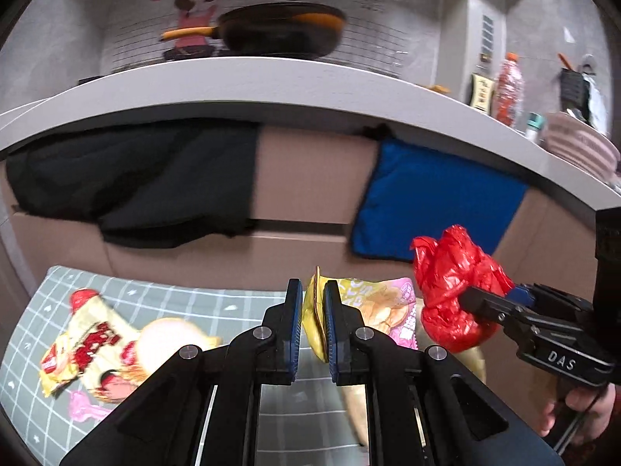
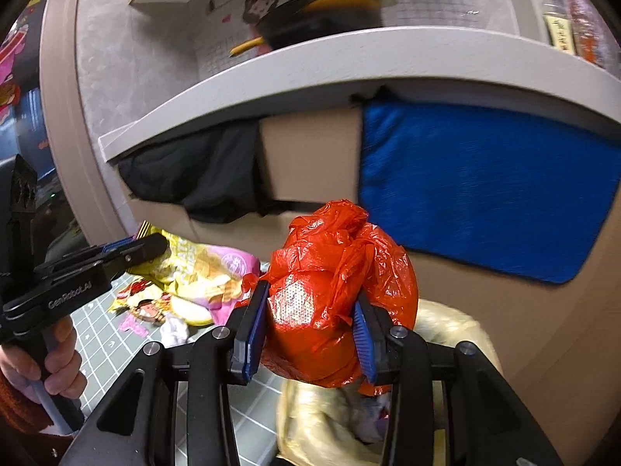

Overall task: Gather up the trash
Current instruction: 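Lift the red bag toward the bin while the left gripper grasps a yellow wrapper, then release the red bag and yellow wrapper into the bin with both grippers, then grasp the white tissue with the right gripper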

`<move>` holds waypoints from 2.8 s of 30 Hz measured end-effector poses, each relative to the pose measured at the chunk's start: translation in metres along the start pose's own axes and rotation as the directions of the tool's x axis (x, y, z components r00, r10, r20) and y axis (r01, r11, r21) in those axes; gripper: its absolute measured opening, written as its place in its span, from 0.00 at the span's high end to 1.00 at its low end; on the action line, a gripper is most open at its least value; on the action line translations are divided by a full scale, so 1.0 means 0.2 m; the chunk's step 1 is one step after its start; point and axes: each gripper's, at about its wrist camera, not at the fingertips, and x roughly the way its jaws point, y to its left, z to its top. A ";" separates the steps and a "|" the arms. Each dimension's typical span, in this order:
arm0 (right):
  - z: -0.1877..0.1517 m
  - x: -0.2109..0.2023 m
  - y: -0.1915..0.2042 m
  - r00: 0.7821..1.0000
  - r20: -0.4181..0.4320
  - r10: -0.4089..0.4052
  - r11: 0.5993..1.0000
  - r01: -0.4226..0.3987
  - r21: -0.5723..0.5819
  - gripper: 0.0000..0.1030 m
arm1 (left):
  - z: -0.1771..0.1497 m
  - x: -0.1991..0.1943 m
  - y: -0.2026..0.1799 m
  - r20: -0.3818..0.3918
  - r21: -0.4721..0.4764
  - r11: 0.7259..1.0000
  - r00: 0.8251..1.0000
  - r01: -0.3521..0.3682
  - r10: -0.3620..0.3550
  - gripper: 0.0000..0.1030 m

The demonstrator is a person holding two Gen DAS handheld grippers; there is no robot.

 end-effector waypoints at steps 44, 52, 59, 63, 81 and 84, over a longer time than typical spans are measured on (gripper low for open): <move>-0.32 0.14 -0.54 0.988 -0.138 -0.075 0.978 0.100 0.183 0.61 | -0.28 0.62 -0.36 -0.303 -0.056 0.983 0.935 0.177 -0.185 0.83; -0.35 0.17 -0.53 0.984 -0.171 -0.053 0.976 0.087 0.198 0.51 | -0.27 0.55 -0.32 -0.284 -0.088 0.975 0.933 0.203 -0.220 0.64; -0.30 0.11 -0.44 0.986 -0.152 -0.066 0.983 0.090 0.158 0.47 | -0.23 0.35 -0.24 -0.185 -0.040 0.993 0.975 0.115 -0.120 0.63; -0.24 0.08 -0.33 0.991 -0.121 -0.051 0.989 0.067 0.133 0.47 | -0.18 0.18 -0.18 -0.113 -0.011 0.998 0.991 0.068 -0.068 0.63; 0.01 0.22 0.42 0.990 -0.066 0.125 0.990 -0.128 -0.052 0.47 | -0.16 -0.44 0.78 0.024 -0.265 0.933 0.966 -0.243 0.258 0.62; 0.02 0.31 0.52 0.986 -0.085 0.142 0.986 -0.148 -0.071 0.47 | -0.25 -0.47 0.99 -0.012 -0.329 0.894 0.948 -0.303 0.317 0.62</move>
